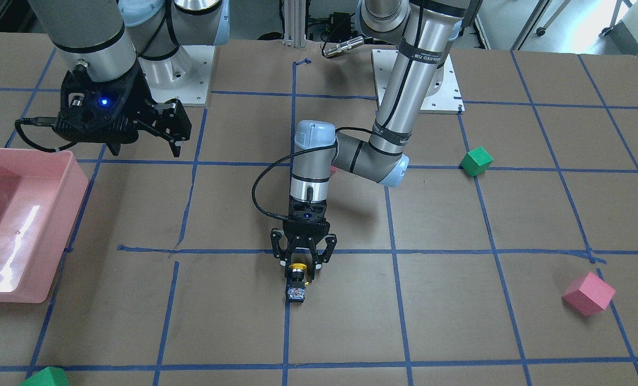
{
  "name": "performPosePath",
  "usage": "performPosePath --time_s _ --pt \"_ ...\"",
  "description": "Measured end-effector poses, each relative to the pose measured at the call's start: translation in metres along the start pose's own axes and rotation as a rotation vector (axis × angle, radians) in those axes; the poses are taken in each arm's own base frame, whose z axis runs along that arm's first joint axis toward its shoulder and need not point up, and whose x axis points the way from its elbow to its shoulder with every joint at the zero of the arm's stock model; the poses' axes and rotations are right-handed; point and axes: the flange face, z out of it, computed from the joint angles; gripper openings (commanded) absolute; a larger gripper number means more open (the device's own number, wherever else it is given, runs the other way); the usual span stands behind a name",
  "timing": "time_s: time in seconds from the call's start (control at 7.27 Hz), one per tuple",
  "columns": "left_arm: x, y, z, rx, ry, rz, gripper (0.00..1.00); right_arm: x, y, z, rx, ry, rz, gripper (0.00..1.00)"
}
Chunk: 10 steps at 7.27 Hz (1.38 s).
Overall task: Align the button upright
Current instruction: 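Lower the left gripper and grasp the button body, then lift the button with the left gripper and rotate it cap-up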
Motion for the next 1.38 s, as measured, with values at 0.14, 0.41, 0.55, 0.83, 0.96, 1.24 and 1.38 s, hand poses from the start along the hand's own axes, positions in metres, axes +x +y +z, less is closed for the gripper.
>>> performPosePath --time_s 0.14,0.41,0.55,0.83,0.96,1.24,1.38 --pt "0.000 -0.002 -0.002 0.004 0.002 0.014 0.25 0.000 0.000 0.000 0.000 0.000 0.001 1.00" --pt "0.001 -0.007 -0.008 0.014 0.005 0.052 0.08 0.000 0.000 0.000 0.000 0.000 0.001 1.00" --pt "0.002 -0.010 -0.010 0.018 0.006 0.061 0.08 0.000 0.000 0.000 0.000 0.000 0.001 1.00" --pt "0.004 -0.027 -0.021 0.028 0.006 0.068 0.08 0.000 0.000 0.000 0.001 0.000 0.001 1.00" --pt "0.007 -0.043 -0.029 0.001 -0.002 0.075 0.08 0.000 0.000 0.000 0.002 0.000 0.001 1.00" --pt "0.013 -0.083 -0.049 -0.133 -0.014 0.096 0.09 0.000 0.000 0.000 0.003 0.000 0.000 1.00" --pt "0.014 -0.101 -0.058 -0.227 -0.013 0.101 0.11 0.000 0.000 0.000 0.003 0.000 0.000 1.00"
